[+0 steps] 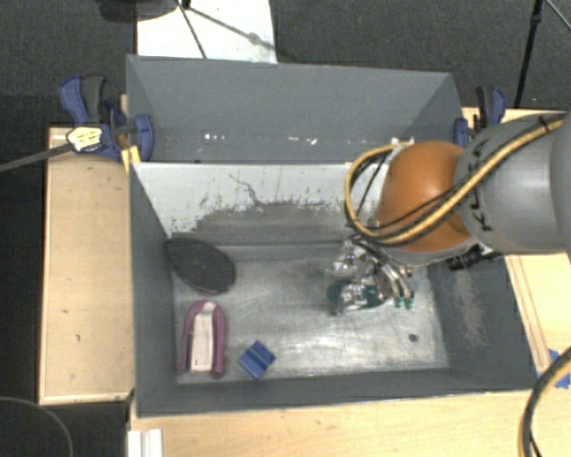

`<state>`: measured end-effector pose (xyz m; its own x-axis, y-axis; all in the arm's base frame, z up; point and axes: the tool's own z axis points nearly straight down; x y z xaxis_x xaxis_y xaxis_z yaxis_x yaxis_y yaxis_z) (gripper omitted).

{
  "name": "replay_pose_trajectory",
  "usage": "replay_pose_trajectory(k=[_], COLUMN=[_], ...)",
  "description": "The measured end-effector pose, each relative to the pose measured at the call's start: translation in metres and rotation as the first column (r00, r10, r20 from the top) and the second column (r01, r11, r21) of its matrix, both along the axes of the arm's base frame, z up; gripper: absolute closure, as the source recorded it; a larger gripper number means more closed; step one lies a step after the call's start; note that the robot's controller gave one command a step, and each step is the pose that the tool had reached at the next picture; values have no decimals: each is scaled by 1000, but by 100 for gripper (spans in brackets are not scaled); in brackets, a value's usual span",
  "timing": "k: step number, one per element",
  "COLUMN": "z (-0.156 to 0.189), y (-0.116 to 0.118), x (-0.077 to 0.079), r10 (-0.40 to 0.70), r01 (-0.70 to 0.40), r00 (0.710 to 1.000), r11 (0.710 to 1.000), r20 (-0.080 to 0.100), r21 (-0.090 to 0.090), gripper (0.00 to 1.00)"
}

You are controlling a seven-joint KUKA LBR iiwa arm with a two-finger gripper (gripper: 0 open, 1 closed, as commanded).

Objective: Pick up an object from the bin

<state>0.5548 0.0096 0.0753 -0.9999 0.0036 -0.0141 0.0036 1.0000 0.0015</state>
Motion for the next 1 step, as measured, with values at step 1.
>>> replay_pose_trajectory(k=[1], z=[196], y=[-67], x=[19], r10=[156], r01=[-156], r00=[988], r11=[988], r20=[-2], r21=[-6], gripper=[100])
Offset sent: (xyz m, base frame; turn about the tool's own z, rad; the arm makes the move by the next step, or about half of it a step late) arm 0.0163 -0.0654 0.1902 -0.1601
